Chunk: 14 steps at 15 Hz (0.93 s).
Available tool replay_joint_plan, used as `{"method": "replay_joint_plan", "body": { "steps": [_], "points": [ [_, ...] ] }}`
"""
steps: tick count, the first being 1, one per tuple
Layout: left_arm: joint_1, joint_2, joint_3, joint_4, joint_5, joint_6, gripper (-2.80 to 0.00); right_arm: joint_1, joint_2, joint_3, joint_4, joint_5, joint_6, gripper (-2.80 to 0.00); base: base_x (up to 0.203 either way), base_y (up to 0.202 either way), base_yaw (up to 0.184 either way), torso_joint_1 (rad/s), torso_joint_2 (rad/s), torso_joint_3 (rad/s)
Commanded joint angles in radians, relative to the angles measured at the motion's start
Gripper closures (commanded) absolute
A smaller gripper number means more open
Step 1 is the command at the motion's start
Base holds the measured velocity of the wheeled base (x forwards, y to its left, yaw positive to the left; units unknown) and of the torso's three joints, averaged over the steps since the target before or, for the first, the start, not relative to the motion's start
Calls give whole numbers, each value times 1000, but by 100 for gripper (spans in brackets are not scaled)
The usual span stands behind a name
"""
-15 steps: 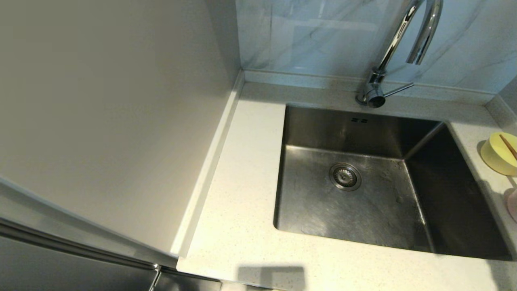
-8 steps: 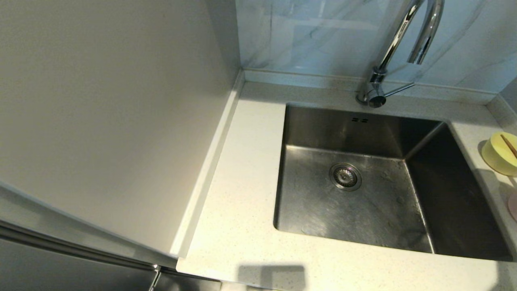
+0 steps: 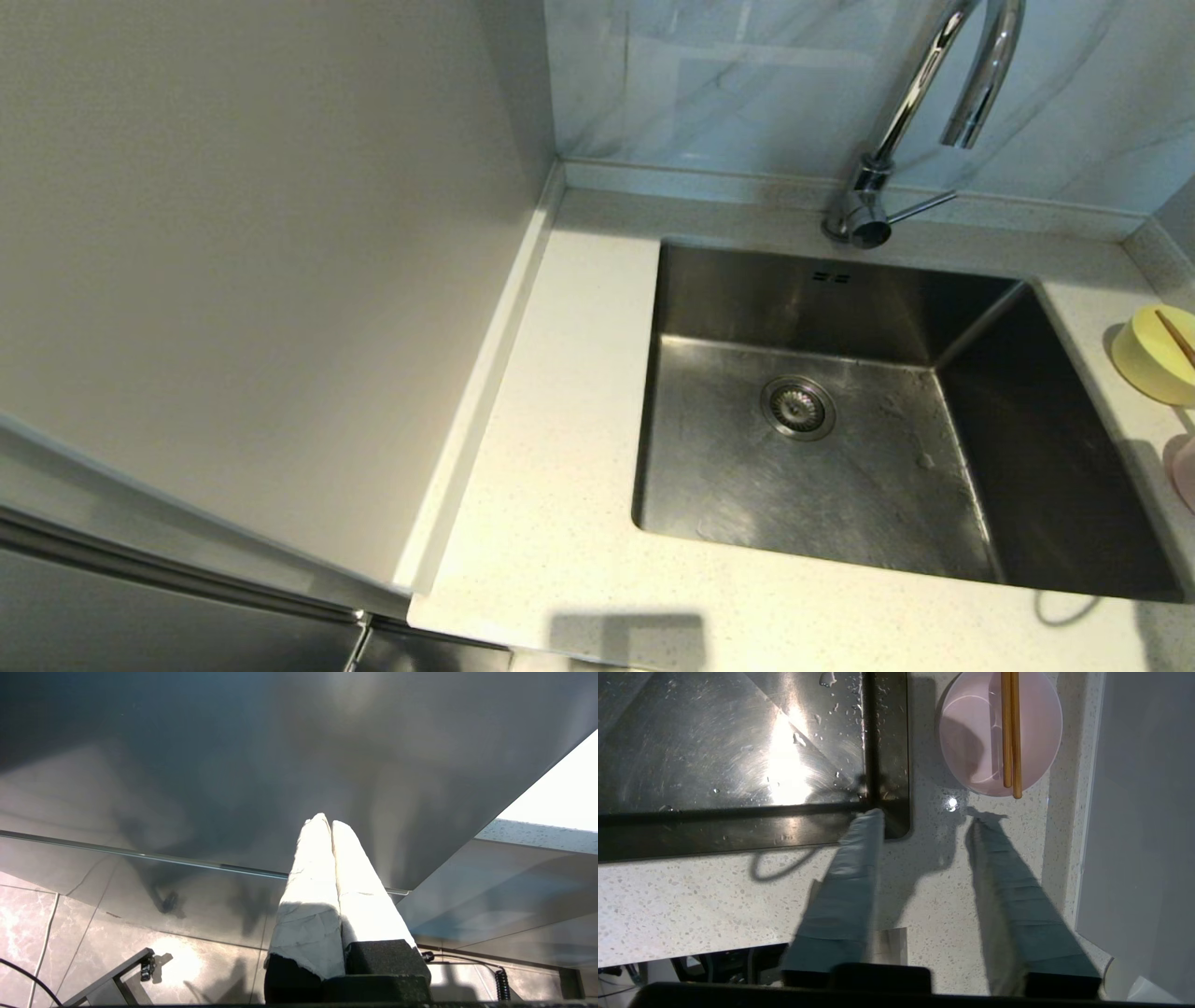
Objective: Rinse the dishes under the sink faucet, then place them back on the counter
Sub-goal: Put the chopsticks into the sink
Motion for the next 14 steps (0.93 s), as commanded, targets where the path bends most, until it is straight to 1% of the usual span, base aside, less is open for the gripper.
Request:
{"method": "replay_joint_plan", "body": {
  "steps": [1,4,6,7,10,11,12,14],
  "points": [
    [0,-3,0,0,1,-1,0,0,29,-19,0,4,-5,-280,0,0,0,0,0,0],
    [0,-3,0,0,1,-1,0,0,154,-154,3,38,-10,-280,0,0,0,0,0,0],
    [0,-3,0,0,1,-1,0,0,209,-237,34,42,-14,-280,0,0,0,0,0,0],
    [0,-3,0,0,1,-1,0,0,234,-279,72,34,-14,-280,0,0,0,0,0,0],
    [0,-3,0,0,1,-1,0,0,341,-449,266,-27,-15,-280,0,0,0,0,0,0],
    [0,-3,0,0,1,-1,0,0,382,-499,310,-39,-17,-280,0,0,0,0,0,0],
    [0,-3,0,0,1,-1,0,0,423,-532,329,-45,-24,-280,0,0,0,0,0,0],
    [0,-3,0,0,1,-1,0,-1,502,-574,336,-48,-67,-280,0,0,0,0,0,0]
  ]
}}
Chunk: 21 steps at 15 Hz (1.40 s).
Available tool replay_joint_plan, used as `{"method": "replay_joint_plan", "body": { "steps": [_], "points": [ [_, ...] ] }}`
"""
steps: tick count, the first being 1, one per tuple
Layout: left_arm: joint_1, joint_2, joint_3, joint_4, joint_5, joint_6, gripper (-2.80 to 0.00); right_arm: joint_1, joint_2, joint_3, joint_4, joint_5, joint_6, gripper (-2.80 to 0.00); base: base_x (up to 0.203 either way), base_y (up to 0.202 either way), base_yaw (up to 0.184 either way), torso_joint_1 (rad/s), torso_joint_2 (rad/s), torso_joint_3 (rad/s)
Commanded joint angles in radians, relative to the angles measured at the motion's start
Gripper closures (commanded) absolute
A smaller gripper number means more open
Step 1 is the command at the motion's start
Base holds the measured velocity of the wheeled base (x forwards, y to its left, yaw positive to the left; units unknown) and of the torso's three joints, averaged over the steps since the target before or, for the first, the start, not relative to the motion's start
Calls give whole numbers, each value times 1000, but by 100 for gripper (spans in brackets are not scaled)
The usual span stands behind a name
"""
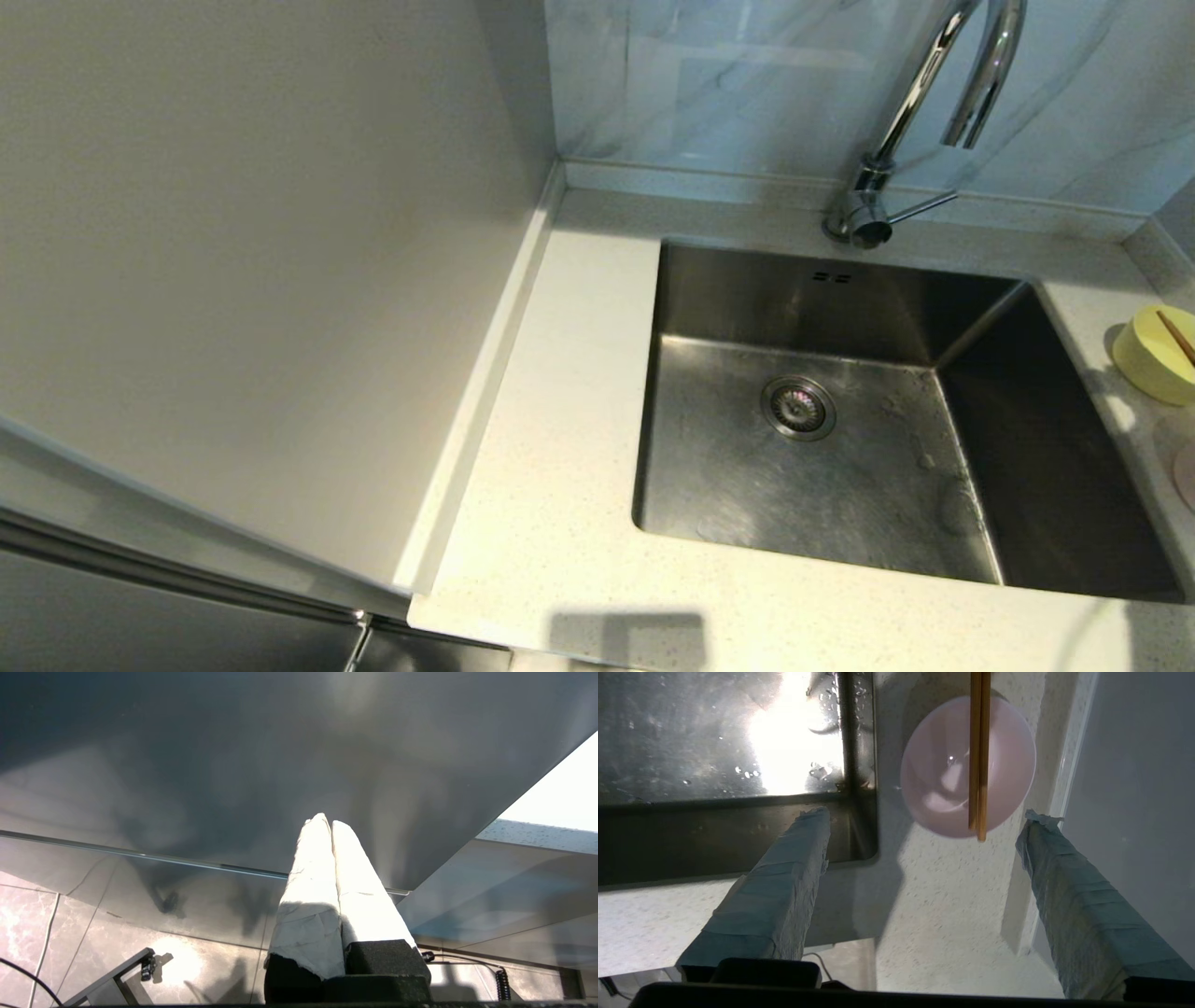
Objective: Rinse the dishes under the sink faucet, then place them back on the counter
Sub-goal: Put the chopsticks into the sink
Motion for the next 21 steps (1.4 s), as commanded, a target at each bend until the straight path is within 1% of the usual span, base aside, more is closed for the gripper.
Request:
{"method": "replay_joint_plan", "body": {
  "steps": [1,8,10,21],
  "points": [
    [0,-3,0,0,0,-1,0,-4,133,-56,9,1,-28,-280,0,0,0,0,0,0],
    [0,-3,0,0,0,-1,0,-32,360,-240,-7,14,-40,-280,0,0,0,0,0,0],
    [0,-3,0,0,0,-1,0,-32,385,-243,-46,13,-42,-280,0,0,0,0,0,0],
    [0,-3,0,0,0,-1,0,-42,422,-241,-45,13,-46,-280,0,0,0,0,0,0]
  ]
}}
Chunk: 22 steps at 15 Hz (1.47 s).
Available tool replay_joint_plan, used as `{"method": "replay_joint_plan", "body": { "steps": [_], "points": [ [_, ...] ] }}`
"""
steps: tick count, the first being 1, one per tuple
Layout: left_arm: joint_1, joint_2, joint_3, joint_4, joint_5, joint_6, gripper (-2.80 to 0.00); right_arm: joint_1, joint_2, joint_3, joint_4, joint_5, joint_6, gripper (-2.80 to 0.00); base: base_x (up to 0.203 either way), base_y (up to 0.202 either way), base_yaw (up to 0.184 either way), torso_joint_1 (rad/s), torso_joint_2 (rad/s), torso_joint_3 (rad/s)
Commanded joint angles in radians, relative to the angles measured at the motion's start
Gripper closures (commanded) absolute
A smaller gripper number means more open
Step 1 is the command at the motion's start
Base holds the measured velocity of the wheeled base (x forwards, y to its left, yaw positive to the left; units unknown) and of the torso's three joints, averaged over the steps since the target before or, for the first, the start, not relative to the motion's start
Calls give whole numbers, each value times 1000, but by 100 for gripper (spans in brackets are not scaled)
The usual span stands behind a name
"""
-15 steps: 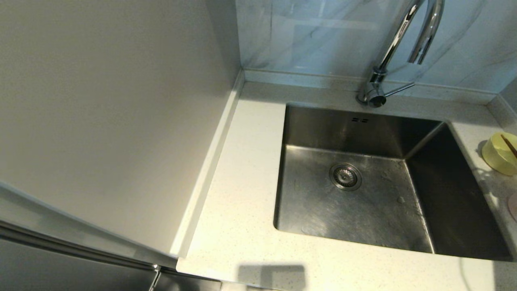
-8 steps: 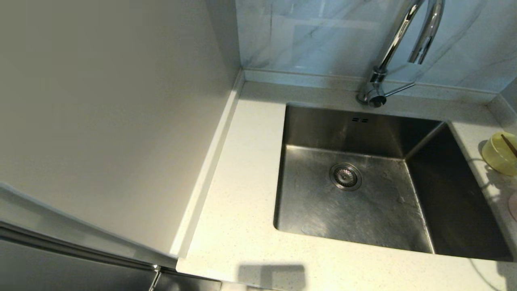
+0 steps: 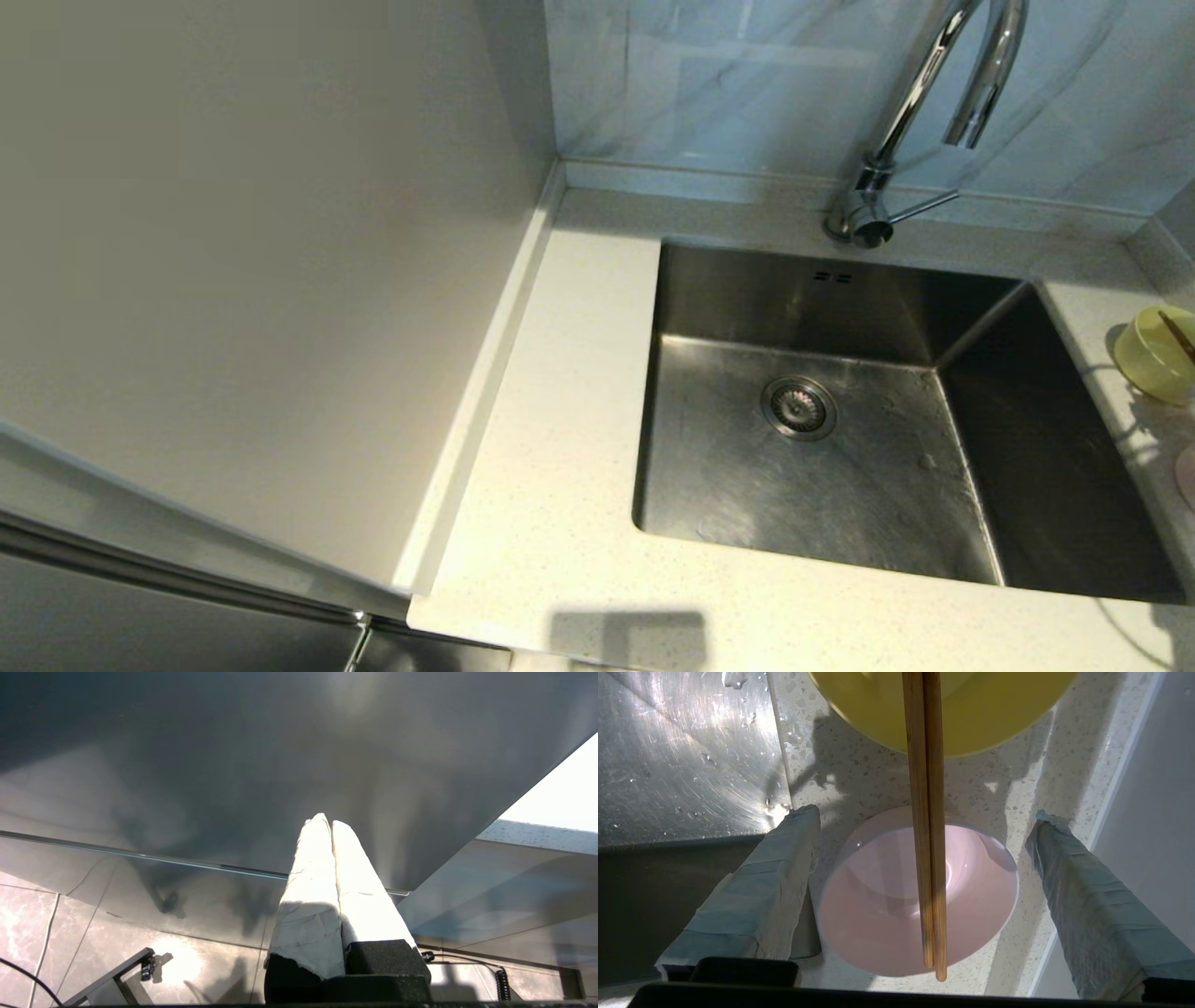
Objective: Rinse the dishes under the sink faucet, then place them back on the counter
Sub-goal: Put the chopsticks into the sink
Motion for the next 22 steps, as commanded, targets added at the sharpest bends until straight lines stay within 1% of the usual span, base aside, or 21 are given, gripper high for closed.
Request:
{"method": "replay_joint_plan", "body": {
  "steps": [1,6,12,13,22],
  "points": [
    [0,-3,0,0,1,0,0,1,13,0,4,1,-3,-280,0,0,0,0,0,0],
    [0,-3,0,0,1,0,0,1,28,0,6,2,-3,-280,0,0,0,0,0,0],
    [0,-3,0,0,1,0,0,5,38,0,4,3,-29,-280,0,0,0,0,0,0],
    [0,-3,0,0,1,0,0,7,40,0,4,3,-29,0,0,0,0,0,0,0],
    [0,-3,0,0,1,0,0,12,45,0,4,17,-30,0,0,0,0,0,0,0]
  ]
}}
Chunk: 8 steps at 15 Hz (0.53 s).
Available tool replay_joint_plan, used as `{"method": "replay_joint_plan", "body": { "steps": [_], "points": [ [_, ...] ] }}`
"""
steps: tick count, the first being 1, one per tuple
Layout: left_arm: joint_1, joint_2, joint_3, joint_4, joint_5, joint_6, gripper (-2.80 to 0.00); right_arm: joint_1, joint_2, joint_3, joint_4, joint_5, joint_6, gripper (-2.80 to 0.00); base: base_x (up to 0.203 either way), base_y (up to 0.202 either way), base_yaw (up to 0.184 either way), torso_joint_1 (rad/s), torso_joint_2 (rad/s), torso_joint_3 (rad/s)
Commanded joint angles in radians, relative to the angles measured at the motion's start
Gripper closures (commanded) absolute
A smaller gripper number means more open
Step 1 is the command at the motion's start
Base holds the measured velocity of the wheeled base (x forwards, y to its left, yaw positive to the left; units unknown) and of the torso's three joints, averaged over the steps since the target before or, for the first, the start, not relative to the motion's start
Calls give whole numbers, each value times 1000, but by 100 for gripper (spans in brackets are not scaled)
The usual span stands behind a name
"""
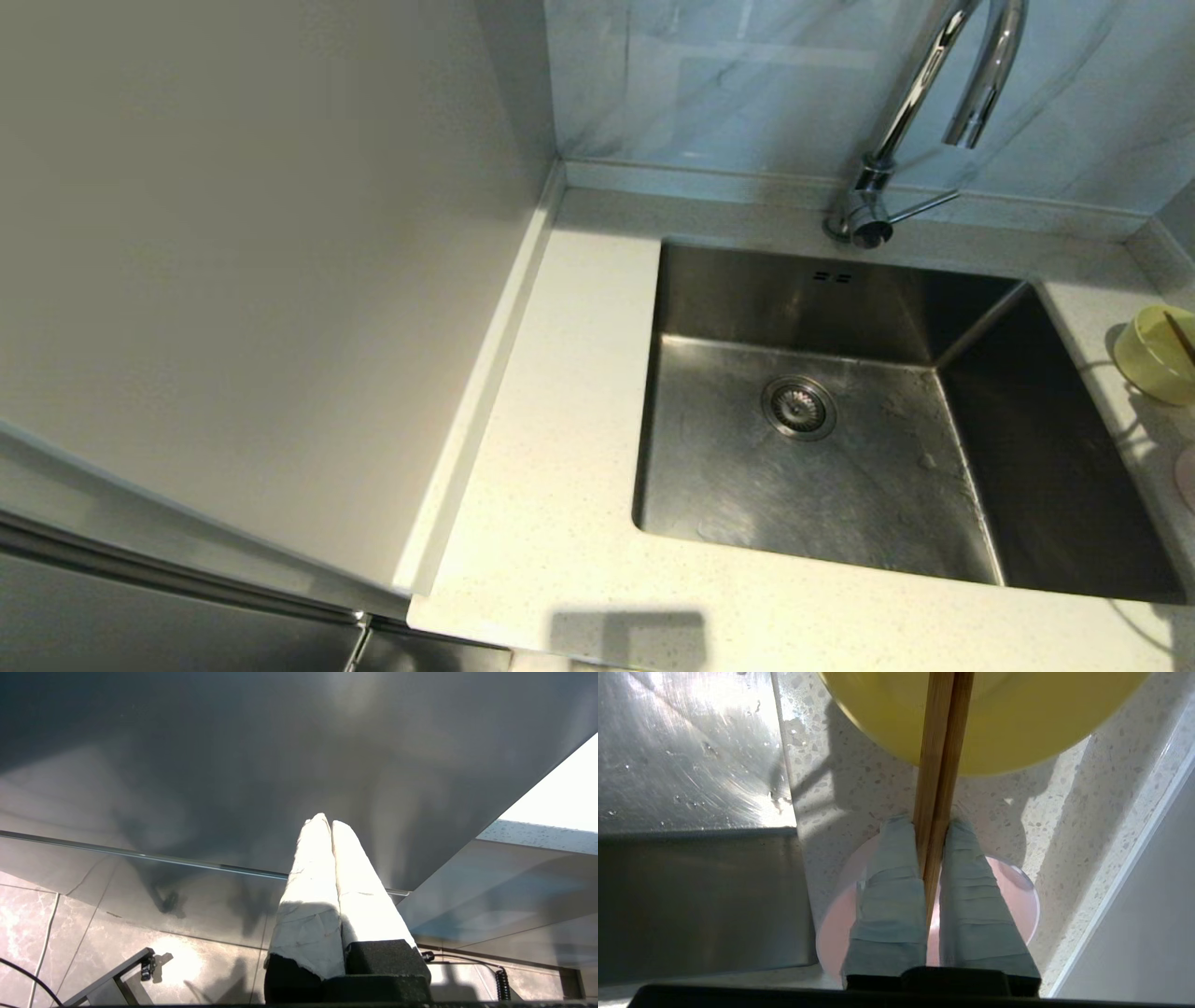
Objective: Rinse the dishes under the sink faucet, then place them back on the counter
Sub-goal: Put the chopsticks into the sink
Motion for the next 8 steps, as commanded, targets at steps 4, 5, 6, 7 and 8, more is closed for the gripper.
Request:
{"method": "replay_joint_plan", "body": {
  "steps": [4,5,6,7,8],
  "points": [
    [0,-3,0,0,1,0,0,0,-4,0,6,3,-1,0,0,0,0,0,0,0],
    [0,-3,0,0,1,0,0,0,-7,0,6,3,-1,0,0,0,0,0,0,0],
    [0,-3,0,0,1,0,0,-1,-10,0,6,3,-1,0,0,0,0,0,0,0],
    [0,-3,0,0,1,0,0,-1,-17,0,6,3,-1,0,0,0,0,0,0,0],
    [0,-3,0,0,1,0,0,-1,-26,0,7,3,-1,0,0,0,0,0,0,0]
  ]
}}
